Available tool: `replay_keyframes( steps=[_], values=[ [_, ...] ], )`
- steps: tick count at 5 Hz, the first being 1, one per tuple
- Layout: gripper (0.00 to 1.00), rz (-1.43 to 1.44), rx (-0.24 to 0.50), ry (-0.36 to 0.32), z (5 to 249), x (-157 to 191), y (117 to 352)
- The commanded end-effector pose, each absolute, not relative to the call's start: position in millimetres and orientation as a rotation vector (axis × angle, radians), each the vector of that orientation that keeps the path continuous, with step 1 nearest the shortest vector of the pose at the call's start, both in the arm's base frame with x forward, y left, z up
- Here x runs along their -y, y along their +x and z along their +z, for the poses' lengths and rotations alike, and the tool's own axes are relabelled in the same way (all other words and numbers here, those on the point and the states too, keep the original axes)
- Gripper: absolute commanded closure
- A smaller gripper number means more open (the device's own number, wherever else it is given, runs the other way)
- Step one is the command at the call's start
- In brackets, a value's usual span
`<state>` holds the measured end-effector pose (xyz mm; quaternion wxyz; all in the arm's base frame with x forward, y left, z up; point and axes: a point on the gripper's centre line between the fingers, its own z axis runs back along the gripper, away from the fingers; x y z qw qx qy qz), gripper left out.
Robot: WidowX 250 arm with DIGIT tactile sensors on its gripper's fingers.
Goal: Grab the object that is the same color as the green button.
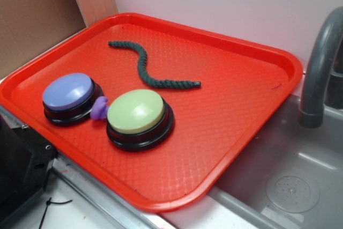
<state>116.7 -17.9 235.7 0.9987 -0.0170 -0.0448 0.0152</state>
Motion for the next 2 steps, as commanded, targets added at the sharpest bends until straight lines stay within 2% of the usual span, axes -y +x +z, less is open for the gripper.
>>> replay_keyframes(
  steps=[1, 2],
  values=[
    [0.00, 0.030, 0.090, -0.034, 235.7, 17.9, 116.7],
    [0.00, 0.142, 0.122, -0.053, 227.3, 13.4, 134.9]
  ],
)
